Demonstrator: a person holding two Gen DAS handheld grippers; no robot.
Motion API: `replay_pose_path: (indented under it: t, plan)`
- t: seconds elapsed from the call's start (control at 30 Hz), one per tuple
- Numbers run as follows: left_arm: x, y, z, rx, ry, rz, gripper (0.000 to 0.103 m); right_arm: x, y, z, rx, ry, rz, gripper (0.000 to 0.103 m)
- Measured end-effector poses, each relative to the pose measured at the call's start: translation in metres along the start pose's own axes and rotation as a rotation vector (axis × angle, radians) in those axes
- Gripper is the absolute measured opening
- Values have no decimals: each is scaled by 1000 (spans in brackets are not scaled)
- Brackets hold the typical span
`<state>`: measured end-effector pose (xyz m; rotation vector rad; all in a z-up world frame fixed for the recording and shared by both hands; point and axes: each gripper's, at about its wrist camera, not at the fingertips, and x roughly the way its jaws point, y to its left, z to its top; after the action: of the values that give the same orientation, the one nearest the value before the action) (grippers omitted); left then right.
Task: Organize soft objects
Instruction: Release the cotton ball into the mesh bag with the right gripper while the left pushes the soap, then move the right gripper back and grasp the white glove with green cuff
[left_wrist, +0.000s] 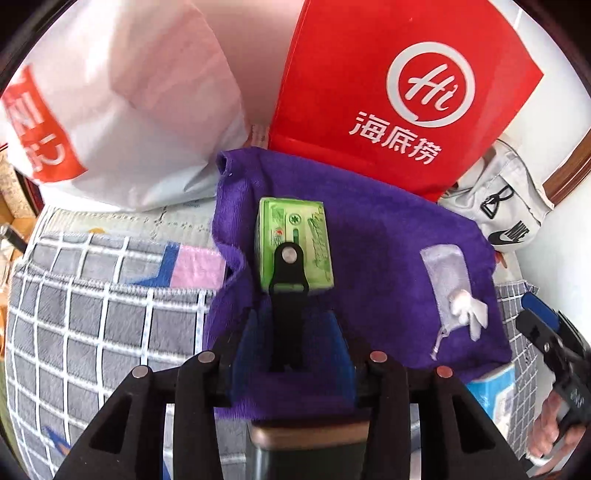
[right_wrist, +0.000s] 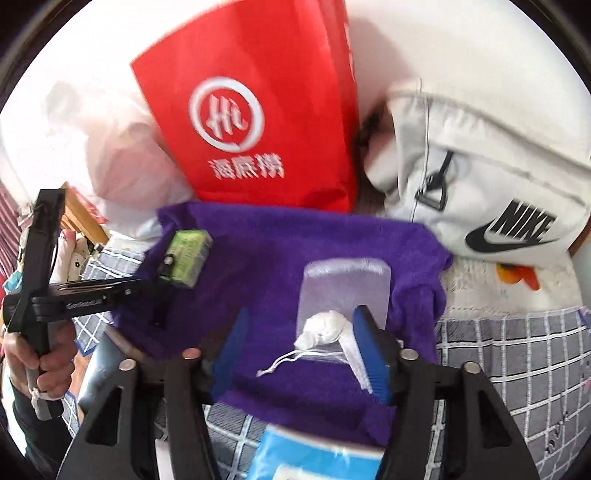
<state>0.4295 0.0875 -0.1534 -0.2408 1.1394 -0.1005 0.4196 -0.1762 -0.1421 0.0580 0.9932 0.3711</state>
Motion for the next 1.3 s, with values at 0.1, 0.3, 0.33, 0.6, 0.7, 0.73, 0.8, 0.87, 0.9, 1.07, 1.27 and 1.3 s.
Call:
replay_pose_path:
  t: [0.1,0.3,0.33,0.6,0.7,0.73,0.8,0.87,0.9,1.07,1.27,1.3]
  plan:
    - [-20,-4,-12,26,-19,23,39,-16,11,-11,-17,-7,17,64]
    - [-57,4,-43,-5,-49,-4,45,-51,40,-54,-53,-5,72,64]
    - [-61,6,-49,-10,-47,-8,45,-58,44,-65,-51,-2,88,64]
    - [-91,11,-106,-24,-61,-17,45,-89,69,-134,-29,17,160,64]
    - [-99,15,-128,-29,-64,-25,45,-83,80,-155,-20,64,217,64]
    - [-101,16,-135,-28,-65,-31,45,-81,84,-160,-26,73,218,64]
    - [-105,17,-151,-22,-64,-40,45,-73,95,-173,-56,90,187,64]
    - [-107,19,-164,-24,-62,-44,45,-65,103,-183,-81,96,144,55]
    - [-107,20,-172,-26,-57,-46,45,-64,105,-188,-88,90,127,42]
    - [-102,24,-207,-48,-27,-51,45,-83,112,-198,-74,19,155,9]
    - [-93,12,-240,-13,-4,-39,45,-133,110,-190,-15,-92,233,9]
    - [-92,10,-244,-1,1,-30,45,-144,108,-191,-15,-117,220,9]
